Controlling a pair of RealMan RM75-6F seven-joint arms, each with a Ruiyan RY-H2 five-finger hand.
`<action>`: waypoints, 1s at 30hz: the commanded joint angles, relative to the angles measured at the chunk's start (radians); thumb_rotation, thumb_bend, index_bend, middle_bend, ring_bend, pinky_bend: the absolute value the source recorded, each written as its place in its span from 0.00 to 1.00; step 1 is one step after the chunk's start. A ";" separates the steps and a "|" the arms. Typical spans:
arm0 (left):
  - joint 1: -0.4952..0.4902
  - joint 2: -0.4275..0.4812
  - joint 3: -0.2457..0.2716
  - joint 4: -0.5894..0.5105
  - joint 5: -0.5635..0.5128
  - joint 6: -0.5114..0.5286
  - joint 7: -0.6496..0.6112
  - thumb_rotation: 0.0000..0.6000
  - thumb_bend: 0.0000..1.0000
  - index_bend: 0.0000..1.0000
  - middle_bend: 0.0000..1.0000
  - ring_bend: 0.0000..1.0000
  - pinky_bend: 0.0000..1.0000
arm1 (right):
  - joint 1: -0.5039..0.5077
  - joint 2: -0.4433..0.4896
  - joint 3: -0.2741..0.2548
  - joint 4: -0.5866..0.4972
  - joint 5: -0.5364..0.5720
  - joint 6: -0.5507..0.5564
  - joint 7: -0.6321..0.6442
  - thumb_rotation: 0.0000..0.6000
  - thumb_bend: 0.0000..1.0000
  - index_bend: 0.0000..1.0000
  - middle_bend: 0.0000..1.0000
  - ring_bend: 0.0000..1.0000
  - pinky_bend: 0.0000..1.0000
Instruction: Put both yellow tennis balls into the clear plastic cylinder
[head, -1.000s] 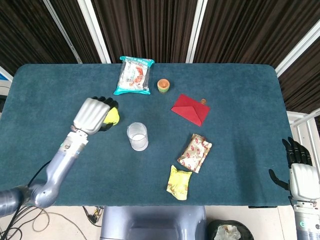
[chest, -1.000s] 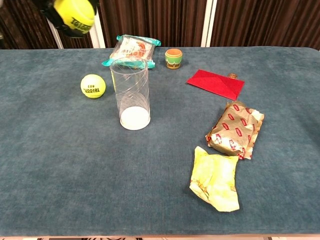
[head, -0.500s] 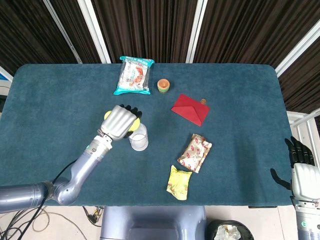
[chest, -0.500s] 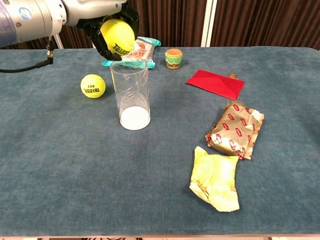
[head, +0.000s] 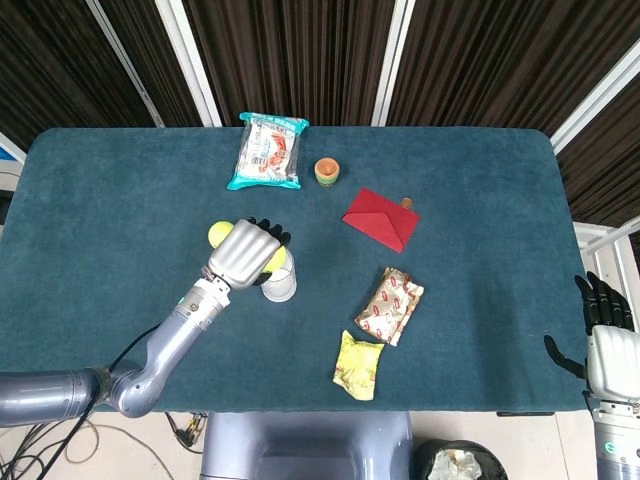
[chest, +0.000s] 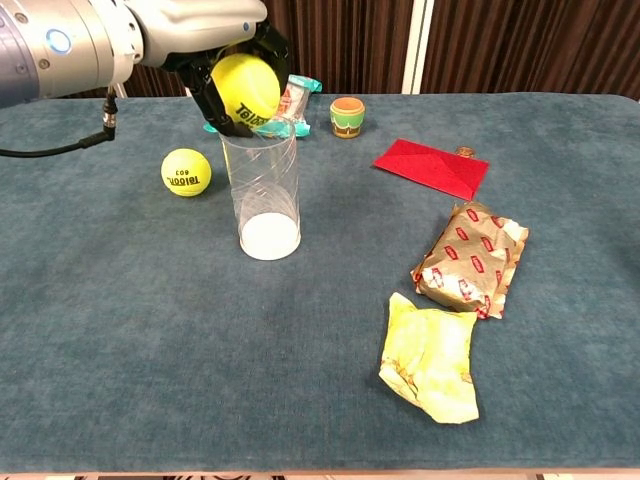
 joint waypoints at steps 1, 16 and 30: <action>-0.004 0.003 0.005 -0.002 -0.007 -0.001 0.000 1.00 0.13 0.38 0.34 0.31 0.45 | 0.000 -0.001 0.001 0.000 0.001 0.001 -0.001 1.00 0.34 0.00 0.00 0.04 0.09; -0.015 0.014 0.010 -0.014 -0.010 0.033 -0.013 1.00 0.08 0.33 0.24 0.24 0.36 | 0.001 -0.005 0.003 0.000 0.007 -0.003 -0.006 1.00 0.34 0.00 0.00 0.04 0.09; 0.042 0.078 0.018 0.044 -0.035 0.065 -0.095 1.00 0.08 0.31 0.22 0.22 0.34 | -0.001 -0.007 0.001 0.001 0.013 -0.007 -0.018 1.00 0.34 0.00 0.00 0.04 0.09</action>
